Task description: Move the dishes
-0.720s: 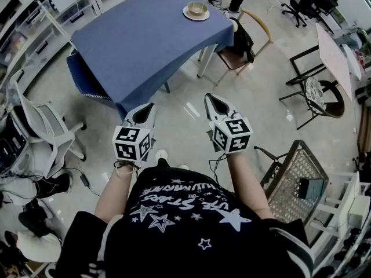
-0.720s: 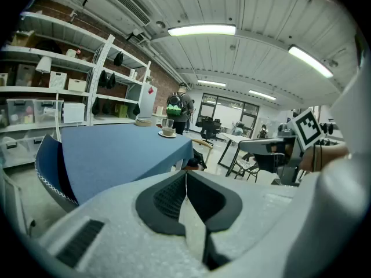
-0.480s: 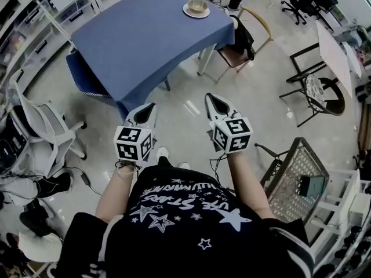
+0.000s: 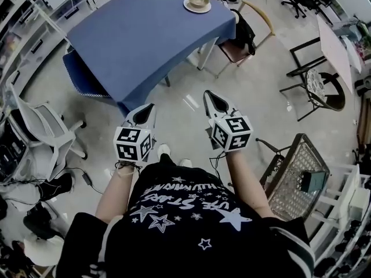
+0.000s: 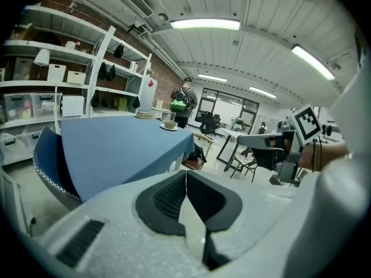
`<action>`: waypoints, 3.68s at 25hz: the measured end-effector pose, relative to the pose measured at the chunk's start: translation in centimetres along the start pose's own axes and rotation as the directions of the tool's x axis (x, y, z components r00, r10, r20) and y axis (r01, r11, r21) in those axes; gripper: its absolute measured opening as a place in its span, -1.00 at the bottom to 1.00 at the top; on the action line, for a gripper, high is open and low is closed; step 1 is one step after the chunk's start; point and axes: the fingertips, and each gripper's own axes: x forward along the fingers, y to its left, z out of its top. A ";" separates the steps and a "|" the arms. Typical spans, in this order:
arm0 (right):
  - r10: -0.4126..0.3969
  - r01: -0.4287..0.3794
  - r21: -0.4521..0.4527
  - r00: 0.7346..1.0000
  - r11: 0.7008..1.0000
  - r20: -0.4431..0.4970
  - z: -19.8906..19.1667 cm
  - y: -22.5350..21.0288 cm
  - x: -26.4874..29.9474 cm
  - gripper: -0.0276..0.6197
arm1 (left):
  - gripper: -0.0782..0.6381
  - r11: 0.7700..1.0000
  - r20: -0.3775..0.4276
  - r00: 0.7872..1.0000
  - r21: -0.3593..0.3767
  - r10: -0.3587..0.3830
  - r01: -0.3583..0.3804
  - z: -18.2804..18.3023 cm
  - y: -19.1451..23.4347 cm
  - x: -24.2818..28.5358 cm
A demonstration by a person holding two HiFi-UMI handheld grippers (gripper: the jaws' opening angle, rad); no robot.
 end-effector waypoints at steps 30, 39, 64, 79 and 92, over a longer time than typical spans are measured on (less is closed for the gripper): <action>0.022 -0.023 0.047 1.000 0.999 0.007 4.7 -13.0 10.3 0.11 | -0.72 0.997 0.027 0.997 0.011 0.075 -0.076 6.9 3.5 12.2; 0.181 -0.181 -0.015 0.983 0.983 -0.015 9.6 -23.6 16.1 0.13 | -0.72 0.967 0.085 0.963 -0.025 0.256 -0.255 12.8 0.9 20.7; 0.315 -0.328 -0.111 0.942 0.938 -0.115 14.6 -31.0 29.0 0.15 | -0.72 0.883 0.089 0.882 -0.139 0.462 -0.448 18.5 4.7 29.3; 0.278 -0.307 -0.180 0.946 0.935 -0.169 18.3 -32.0 42.3 0.14 | -0.72 0.896 0.074 0.901 -0.166 0.429 -0.413 23.6 14.5 36.5; 0.274 -0.319 -0.262 0.942 0.911 -0.192 18.5 -30.3 48.8 0.10 | -0.72 0.911 0.045 0.921 -0.178 0.386 -0.373 24.6 19.5 39.5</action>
